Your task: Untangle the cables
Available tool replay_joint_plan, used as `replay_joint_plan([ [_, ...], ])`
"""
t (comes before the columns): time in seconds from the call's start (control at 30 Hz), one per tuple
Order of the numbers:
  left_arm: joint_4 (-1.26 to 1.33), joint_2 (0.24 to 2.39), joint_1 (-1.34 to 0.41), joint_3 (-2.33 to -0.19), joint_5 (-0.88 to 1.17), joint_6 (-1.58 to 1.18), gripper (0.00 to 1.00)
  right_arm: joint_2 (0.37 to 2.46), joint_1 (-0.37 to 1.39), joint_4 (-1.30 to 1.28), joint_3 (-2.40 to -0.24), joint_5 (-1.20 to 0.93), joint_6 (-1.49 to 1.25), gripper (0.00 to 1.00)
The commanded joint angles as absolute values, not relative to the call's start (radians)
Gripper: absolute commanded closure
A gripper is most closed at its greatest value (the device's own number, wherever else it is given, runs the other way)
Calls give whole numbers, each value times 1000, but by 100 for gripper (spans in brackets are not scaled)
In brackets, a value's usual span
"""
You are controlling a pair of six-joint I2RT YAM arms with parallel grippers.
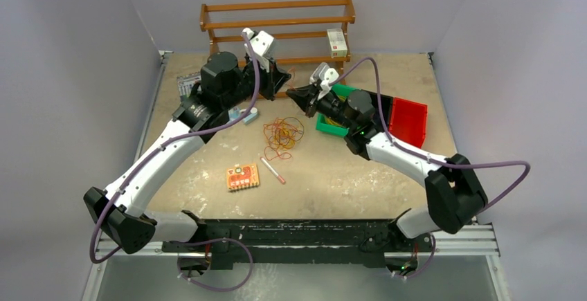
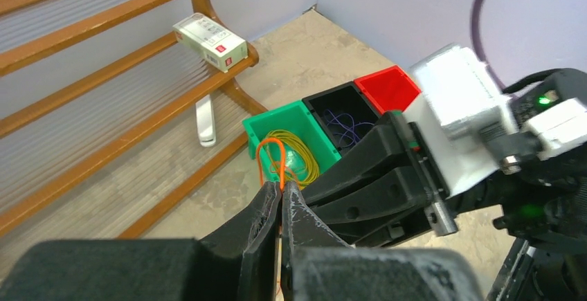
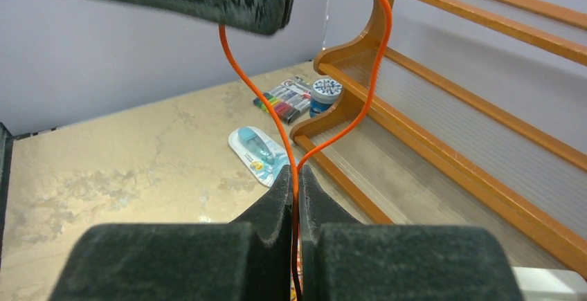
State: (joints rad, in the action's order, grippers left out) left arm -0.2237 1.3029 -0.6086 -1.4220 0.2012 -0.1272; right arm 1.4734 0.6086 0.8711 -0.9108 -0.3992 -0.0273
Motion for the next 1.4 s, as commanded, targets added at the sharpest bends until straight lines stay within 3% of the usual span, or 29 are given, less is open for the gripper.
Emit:
replay_joint_plan([
  [0.0, -169, 1274, -606, -1397, 131, -182, 95, 1376, 607, 886, -929, -352, -51, 100],
  [0.2, -110, 1261, -605, -1334, 120, -264, 66, 1304, 589, 784, -942, -213, -57, 100],
  [0.33, -84, 1256, -606, -1312, 127, -294, 59, 1272, 555, 695, -954, -101, -69, 100],
  [0.8, -149, 1297, -604, -1276, -61, -334, 53, 1080, 277, 421, -858, 159, -225, 100],
  [1.03, -210, 1354, -604, -1291, -122, -332, 53, 1057, 101, 337, -821, 152, -328, 100],
  [1.37, -244, 1376, -594, -1285, -130, -318, 53, 1130, -15, 359, -762, 135, -393, 100],
])
